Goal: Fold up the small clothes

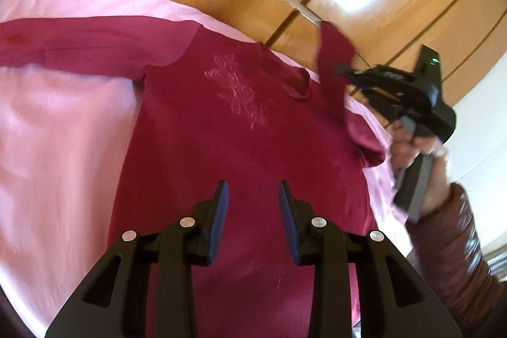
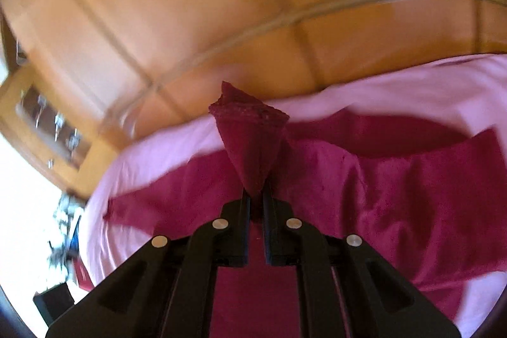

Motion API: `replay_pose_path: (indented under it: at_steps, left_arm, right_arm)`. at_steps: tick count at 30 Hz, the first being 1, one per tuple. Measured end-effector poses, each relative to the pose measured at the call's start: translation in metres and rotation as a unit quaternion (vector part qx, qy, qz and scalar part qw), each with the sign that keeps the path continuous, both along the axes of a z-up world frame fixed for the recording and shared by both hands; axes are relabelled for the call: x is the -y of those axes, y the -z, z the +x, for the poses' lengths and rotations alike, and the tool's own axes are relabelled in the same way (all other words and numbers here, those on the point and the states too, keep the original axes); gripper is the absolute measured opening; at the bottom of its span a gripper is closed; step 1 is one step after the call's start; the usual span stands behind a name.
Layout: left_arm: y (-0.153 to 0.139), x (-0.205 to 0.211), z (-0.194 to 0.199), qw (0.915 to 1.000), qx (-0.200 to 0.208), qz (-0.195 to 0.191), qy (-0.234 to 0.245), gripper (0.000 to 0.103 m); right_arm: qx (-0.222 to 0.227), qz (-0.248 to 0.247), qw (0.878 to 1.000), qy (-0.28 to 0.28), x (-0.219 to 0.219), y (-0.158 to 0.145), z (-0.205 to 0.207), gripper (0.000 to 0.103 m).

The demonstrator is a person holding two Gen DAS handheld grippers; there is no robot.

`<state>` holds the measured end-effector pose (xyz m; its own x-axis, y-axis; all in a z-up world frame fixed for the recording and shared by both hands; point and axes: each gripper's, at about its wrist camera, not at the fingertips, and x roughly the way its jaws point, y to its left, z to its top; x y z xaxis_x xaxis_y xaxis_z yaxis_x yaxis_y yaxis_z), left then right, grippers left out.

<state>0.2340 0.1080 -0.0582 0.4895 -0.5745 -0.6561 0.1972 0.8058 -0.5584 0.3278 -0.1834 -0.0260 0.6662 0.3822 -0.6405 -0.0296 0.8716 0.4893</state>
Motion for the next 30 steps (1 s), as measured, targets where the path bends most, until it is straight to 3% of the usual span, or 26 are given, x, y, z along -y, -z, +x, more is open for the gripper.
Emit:
replay_pose_path:
  at_steps: [2, 3, 4, 5, 6, 12, 17, 21, 25, 26, 27, 28, 29, 30]
  left_arm:
    - [-0.001, 0.001, 0.008, 1.0, -0.001, -0.007, -0.001, 0.032]
    - [-0.002, 0.002, 0.012, 1.0, 0.0, -0.009, -0.001, 0.032]
    - [-0.002, 0.003, 0.016, 0.9999, 0.0, -0.011, -0.001, 0.032]
    - [-0.003, 0.004, 0.022, 0.9999, -0.001, -0.014, -0.001, 0.032]
    - [-0.003, 0.005, 0.027, 0.9999, -0.002, -0.017, -0.002, 0.032]
    - [-0.001, 0.013, 0.064, 0.9995, -0.012, -0.028, -0.008, 0.032]
    - [0.014, 0.034, 0.107, 0.9992, -0.036, -0.014, -0.006, 0.032]
    - [0.027, 0.054, 0.137, 0.9979, -0.064, 0.003, 0.0, 0.032]
    - [0.033, 0.064, 0.157, 0.997, -0.077, -0.001, -0.012, 0.032]
    - [0.031, 0.068, 0.16, 0.9973, -0.073, 0.001, -0.006, 0.029]
    - [0.028, 0.072, 0.162, 0.9978, -0.066, 0.005, -0.001, 0.02]
    - [0.022, 0.077, 0.164, 0.9983, -0.055, 0.014, 0.008, 0.001]
    - [0.019, 0.079, 0.164, 0.9985, -0.047, 0.024, 0.011, 0.0]
    - [0.011, 0.08, 0.164, 0.999, -0.033, 0.029, 0.011, 0.0]
  right_arm:
    - [-0.013, -0.022, 1.0, -0.018, -0.025, 0.01, 0.009, 0.011]
    - [-0.016, -0.028, 0.999, -0.024, -0.031, 0.013, 0.013, 0.02]
    - [-0.017, -0.029, 0.999, -0.028, -0.029, 0.016, 0.008, 0.046]
    - [-0.012, -0.027, 0.999, -0.029, -0.029, 0.017, 0.002, 0.056]
    - [-0.005, -0.031, 0.999, -0.023, -0.024, 0.013, -0.003, 0.059]
    - [0.027, -0.024, 0.998, 0.042, 0.055, -0.009, -0.068, 0.064]
    - [-0.009, -0.058, 0.989, 0.135, 0.138, 0.013, -0.14, 0.066]
    - [-0.048, -0.046, 0.981, 0.18, 0.17, 0.041, -0.16, 0.066]
    - [-0.061, -0.039, 0.979, 0.188, 0.167, 0.061, -0.146, 0.065]
    - [-0.065, -0.041, 0.979, 0.188, 0.166, 0.065, -0.138, 0.065]
    - [-0.065, -0.042, 0.979, 0.187, 0.167, 0.067, -0.135, 0.064]
    - [-0.066, -0.047, 0.979, 0.188, 0.165, 0.069, -0.129, 0.06]
    - [-0.067, -0.054, 0.977, 0.195, 0.165, 0.07, -0.121, 0.055]
    - [-0.066, -0.054, 0.976, 0.2, 0.166, 0.071, -0.117, 0.044]
